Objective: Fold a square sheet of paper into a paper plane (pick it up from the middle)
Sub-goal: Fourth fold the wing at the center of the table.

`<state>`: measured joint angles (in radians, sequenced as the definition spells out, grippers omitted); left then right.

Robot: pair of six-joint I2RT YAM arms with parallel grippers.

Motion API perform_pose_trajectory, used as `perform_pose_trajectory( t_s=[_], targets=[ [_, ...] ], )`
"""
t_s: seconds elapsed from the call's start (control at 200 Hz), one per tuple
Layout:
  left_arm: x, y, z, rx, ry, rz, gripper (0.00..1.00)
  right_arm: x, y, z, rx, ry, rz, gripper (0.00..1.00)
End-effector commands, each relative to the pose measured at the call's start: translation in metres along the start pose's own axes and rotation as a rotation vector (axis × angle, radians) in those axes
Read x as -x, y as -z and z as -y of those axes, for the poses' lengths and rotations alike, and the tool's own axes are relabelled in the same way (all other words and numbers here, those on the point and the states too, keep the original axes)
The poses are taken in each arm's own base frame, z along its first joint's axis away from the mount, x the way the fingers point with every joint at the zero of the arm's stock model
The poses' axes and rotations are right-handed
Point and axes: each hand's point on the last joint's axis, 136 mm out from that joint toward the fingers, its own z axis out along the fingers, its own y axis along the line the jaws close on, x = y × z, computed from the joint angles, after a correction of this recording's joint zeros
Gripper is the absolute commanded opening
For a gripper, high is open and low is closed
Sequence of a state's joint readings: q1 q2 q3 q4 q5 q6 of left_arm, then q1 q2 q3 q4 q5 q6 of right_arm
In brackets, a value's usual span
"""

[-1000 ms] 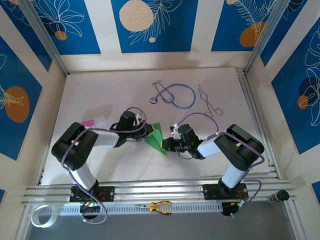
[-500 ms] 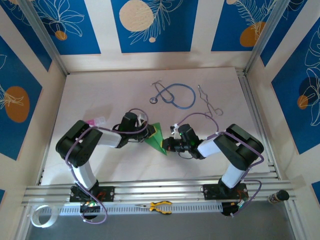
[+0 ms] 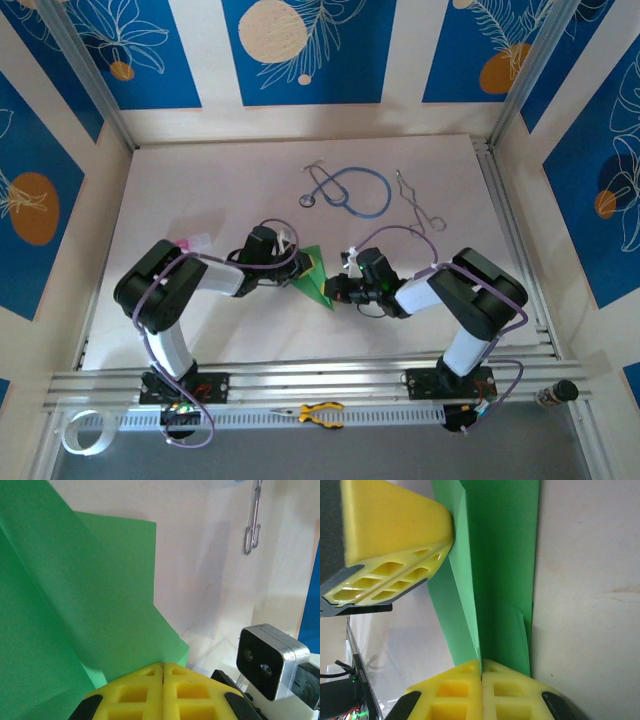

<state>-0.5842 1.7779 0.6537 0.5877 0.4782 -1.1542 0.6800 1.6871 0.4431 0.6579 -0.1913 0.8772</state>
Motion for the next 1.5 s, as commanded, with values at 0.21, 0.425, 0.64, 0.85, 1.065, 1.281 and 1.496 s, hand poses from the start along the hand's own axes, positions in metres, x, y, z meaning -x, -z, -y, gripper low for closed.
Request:
perform_pose_trajectory(
  t_s=[0.21, 0.425, 0.64, 0.85, 1.065, 1.281, 1.496],
  targets=[
    [-0.002, -0.007, -0.009, 0.028, 0.008, -0.005, 0.0, -0.017, -0.003, 0.025, -0.086, -0.084, -0.087, 0.02],
    [0.0, -0.01, -0.006, 0.023, 0.004, -0.007, 0.01, -0.016, -0.003, 0.025, -0.088, -0.091, -0.088, 0.02],
    [0.0, -0.011, -0.009, 0.035, 0.007, -0.013, 0.01, -0.018, -0.003, 0.027, -0.093, -0.103, -0.095, 0.02],
    [-0.001, -0.012, -0.012, 0.044, 0.009, -0.022, 0.01, -0.019, -0.004, 0.028, -0.096, -0.106, -0.1, 0.02],
    [-0.002, -0.014, -0.013, 0.047, 0.01, -0.026, 0.01, -0.018, -0.003, 0.028, -0.098, -0.107, -0.1, 0.02],
    [-0.002, -0.016, -0.014, 0.049, 0.008, -0.034, 0.01, -0.019, -0.004, 0.03, -0.102, -0.112, -0.104, 0.02],
    [-0.004, -0.019, -0.018, 0.057, 0.013, -0.054, 0.01, -0.02, -0.004, 0.031, -0.106, -0.112, -0.109, 0.02]
  ],
)
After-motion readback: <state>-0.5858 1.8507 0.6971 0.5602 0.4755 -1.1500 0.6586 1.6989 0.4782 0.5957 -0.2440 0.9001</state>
